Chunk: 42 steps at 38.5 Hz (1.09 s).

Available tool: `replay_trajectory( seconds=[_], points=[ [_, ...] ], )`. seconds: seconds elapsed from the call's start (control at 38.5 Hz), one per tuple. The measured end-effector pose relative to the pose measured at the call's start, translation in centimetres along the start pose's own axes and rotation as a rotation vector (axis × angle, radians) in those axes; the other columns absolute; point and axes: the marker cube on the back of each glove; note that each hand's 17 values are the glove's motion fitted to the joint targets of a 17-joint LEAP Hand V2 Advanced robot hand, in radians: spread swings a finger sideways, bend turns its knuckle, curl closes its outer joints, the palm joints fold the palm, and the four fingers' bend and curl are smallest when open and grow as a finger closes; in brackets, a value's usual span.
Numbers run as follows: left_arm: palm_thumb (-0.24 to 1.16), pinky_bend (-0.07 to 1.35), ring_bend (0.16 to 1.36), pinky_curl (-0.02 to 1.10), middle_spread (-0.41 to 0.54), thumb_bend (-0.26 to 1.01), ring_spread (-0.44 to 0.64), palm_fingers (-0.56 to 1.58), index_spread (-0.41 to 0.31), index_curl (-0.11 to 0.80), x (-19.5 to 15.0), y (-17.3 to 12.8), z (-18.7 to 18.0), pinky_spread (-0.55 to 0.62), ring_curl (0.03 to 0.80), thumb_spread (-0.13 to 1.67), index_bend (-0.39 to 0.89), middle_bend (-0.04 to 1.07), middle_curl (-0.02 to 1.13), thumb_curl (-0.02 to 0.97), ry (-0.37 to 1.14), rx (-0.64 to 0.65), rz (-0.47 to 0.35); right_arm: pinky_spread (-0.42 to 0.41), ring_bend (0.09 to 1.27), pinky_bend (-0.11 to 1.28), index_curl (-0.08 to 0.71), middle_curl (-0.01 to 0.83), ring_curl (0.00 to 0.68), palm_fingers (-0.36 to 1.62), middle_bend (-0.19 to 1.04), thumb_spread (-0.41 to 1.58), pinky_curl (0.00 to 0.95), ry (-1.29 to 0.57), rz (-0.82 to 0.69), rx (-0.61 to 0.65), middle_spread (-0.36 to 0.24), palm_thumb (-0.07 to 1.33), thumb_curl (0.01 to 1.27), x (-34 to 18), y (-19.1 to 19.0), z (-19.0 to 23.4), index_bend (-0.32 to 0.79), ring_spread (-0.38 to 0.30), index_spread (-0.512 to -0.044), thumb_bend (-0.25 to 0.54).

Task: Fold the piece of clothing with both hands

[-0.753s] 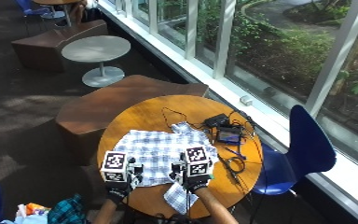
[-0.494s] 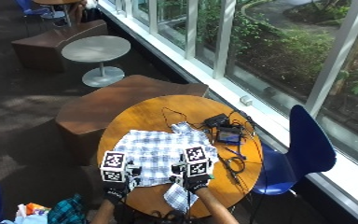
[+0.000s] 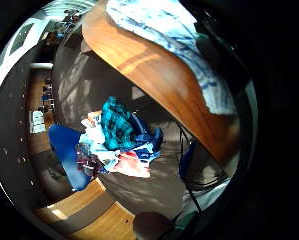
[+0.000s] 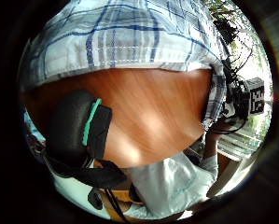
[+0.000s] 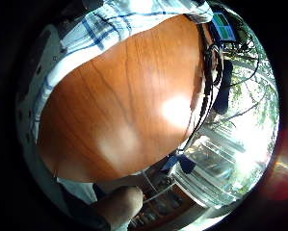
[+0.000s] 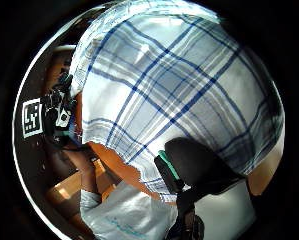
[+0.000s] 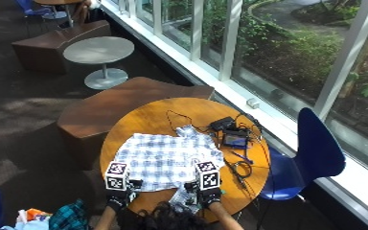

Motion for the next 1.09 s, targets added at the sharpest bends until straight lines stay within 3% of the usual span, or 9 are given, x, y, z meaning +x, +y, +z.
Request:
replay_trajectory(
  seconds=[0.13, 0.21, 0.34, 0.36, 0.39, 0.42, 0.57, 0.94, 1.09],
  points=[
    [0.30, 0.60, 0.54, 0.25, -0.016, 0.06, 0.12, 0.48, -0.101, 0.221, -0.9, -1.3, 0.2, 0.19, 0.244, 1.23, 0.27, 0.19, 0.29, 0.227, 0.034, 0.307, -0.037, 0.161, 0.32, 0.51, 0.245, 0.248, 0.189, 0.35, 0.19, 1.09, 0.272, -0.070, 0.029, 0.204, -0.017, 0.50, 0.27, 1.8, -0.7, -0.1, 0.24, 0.054, -0.319, 0.104],
    [0.43, 0.65, 0.52, 0.27, -0.115, 0.11, -0.04, 0.85, -0.166, 0.257, -0.8, -1.4, -0.5, 0.01, 0.231, 1.24, 0.31, 0.22, 0.30, 0.259, 0.033, 0.495, -0.029, 0.046, 0.37, 0.46, 0.282, 0.269, 0.207, 0.71, 0.21, 1.15, 0.259, -0.078, 0.020, 0.365, -0.105, 0.69, 0.31, 2.6, -0.4, -0.7, 0.35, -0.076, -0.334, 0.206],
    [0.57, 0.68, 0.48, 0.31, -0.223, 0.15, -0.22, 1.19, -0.245, 0.299, -0.1, 1.2, -2.5, -0.22, 0.258, 1.22, 0.30, 0.26, 0.35, 0.295, 0.091, 0.578, 0.013, -0.085, 0.41, 0.43, 0.317, 0.302, 0.239, 1.03, 0.24, 1.18, 0.262, -0.135, -0.050, 0.520, -0.179, 0.80, 0.33, 3.4, 1.3, -2.2, 0.36, -0.202, -0.325, 0.249],
    [0.59, 0.68, 0.51, 0.31, -0.243, 0.16, -0.25, 1.27, -0.260, 0.303, 0.1, 1.9, -3.1, -0.26, 0.281, 1.21, 0.28, 0.30, 0.38, 0.298, 0.099, 0.584, 0.029, -0.079, 0.37, 0.41, 0.326, 0.288, 0.230, 0.89, 0.17, 1.18, 0.259, -0.142, -0.062, 0.542, -0.181, 0.80, 0.33, 3.6, 1.8, -2.6, 0.36, -0.202, -0.327, 0.240],
    [0.57, 0.68, 0.46, 0.32, -0.238, 0.14, -0.23, 1.10, -0.257, 0.316, 0.3, 2.9, -3.8, -0.26, 0.269, 1.22, 0.29, 0.23, 0.36, 0.294, 0.104, 0.590, 0.055, -0.126, 0.47, 0.42, 0.335, 0.340, 0.289, 1.19, 0.31, 1.19, 0.288, -0.145, -0.076, 0.561, -0.205, 0.82, 0.33, 3.8, 2.4, -3.0, 0.31, -0.239, -0.319, 0.250],
    [0.61, 0.67, 0.54, 0.33, -0.269, 0.16, -0.29, 1.31, -0.275, 0.311, 0.6, 3.9, -4.7, -0.30, 0.309, 1.21, 0.25, 0.32, 0.40, 0.303, 0.106, 0.594, 0.091, -0.140, 0.49, 0.39, 0.335, 0.346, 0.289, 1.24, 0.34, 1.19, 0.276, -0.145, -0.093, 0.574, -0.213, 0.83, 0.33, 4.0, 3.1, -3.6, 0.29, -0.256, -0.317, 0.254],
    [0.65, 0.78, 0.85, 0.39, -0.343, 0.15, -0.36, 1.49, -0.312, 0.313, 0.9, 6.6, -8.9, -0.37, 0.420, 1.22, 0.15, 0.46, 0.46, 0.307, 0.050, 0.512, 0.225, -0.278, 0.73, 0.43, 0.343, 0.420, 0.397, 1.44, 0.48, 1.23, 0.321, -0.225, -0.237, 0.467, -0.237, 0.87, 0.32, 5.1, 4.6, -8.2, 0.17, -0.257, -0.311, 0.252],
    [0.72, 0.91, 1.03, 0.49, -0.386, 0.13, -0.38, 1.38, -0.341, 0.405, -1.9, -7.6, -6.7, -0.39, 0.537, 1.26, 0.23, 0.68, 0.56, 0.306, -0.022, 0.071, 0.061, -0.229, 0.96, 0.82, 0.419, 0.598, 0.559, 1.42, 0.84, 1.40, 0.510, -0.260, -0.115, 0.133, -0.207, 0.86, 0.33, 4.4, -15.1, -11.6, 0.30, -0.216, -0.284, 0.254],
    [0.74, 0.93, 1.05, 0.52, -0.382, 0.12, -0.38, 1.32, -0.338, 0.428, -1.4, -6.7, -6.7, -0.40, 0.550, 1.27, 0.22, 0.69, 0.56, 0.304, -0.032, 0.174, -0.030, -0.222, 1.00, 0.86, 0.428, 0.621, 0.588, 1.26, 0.86, 1.40, 0.540, -0.192, 0.029, 0.240, -0.196, 0.86, 0.36, 5.1, -16.1, -10.1, 0.24, -0.208, -0.264, 0.240]
  ],
)
